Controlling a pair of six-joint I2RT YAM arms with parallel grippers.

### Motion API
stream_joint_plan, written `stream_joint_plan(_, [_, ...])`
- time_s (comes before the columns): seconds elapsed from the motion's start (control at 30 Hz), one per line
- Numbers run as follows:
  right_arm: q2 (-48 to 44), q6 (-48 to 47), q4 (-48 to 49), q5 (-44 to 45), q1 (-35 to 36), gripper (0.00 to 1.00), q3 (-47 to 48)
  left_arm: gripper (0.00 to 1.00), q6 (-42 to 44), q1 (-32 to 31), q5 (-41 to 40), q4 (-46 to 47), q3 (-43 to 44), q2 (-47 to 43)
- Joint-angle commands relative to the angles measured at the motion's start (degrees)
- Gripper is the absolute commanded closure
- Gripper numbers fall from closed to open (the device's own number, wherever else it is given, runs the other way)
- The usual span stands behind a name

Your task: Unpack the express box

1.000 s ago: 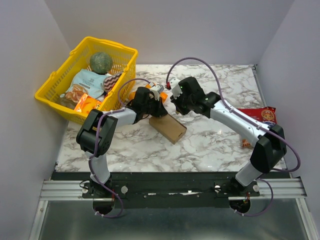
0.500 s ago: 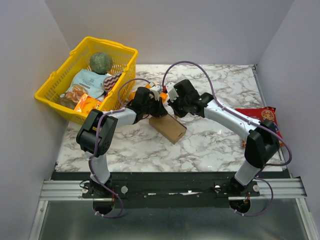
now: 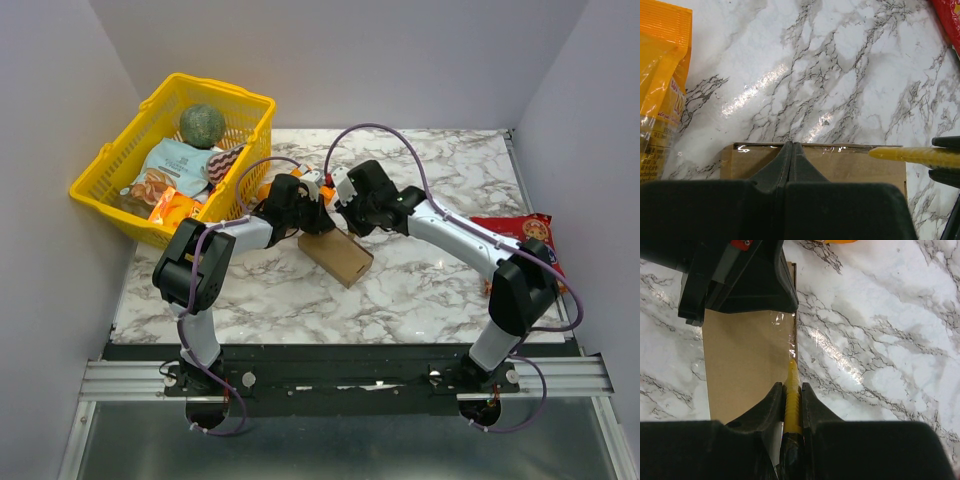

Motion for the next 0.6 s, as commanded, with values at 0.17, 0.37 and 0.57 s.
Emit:
stream_joint_plan(0.17, [0.33,-0.31,-2.57,-0.85,0.51,0.99,-2.64,1.00,2.31,0.73,-4.74,-6.06,-2.29,1.87])
stream_joint_plan(0.37, [-3.27,0.30,-6.61,-0.84,0.51,1.00,-5.19,1.00,2.66,0.82,-5.79,-6.32,-2.38,2.05])
stream_joint_plan(0.57, [-7.23,1.45,-11.44,-1.54,0.07,1.00,-8.62,1.00,2.84,0.99,-6.59,-6.67,-2.20,2.57])
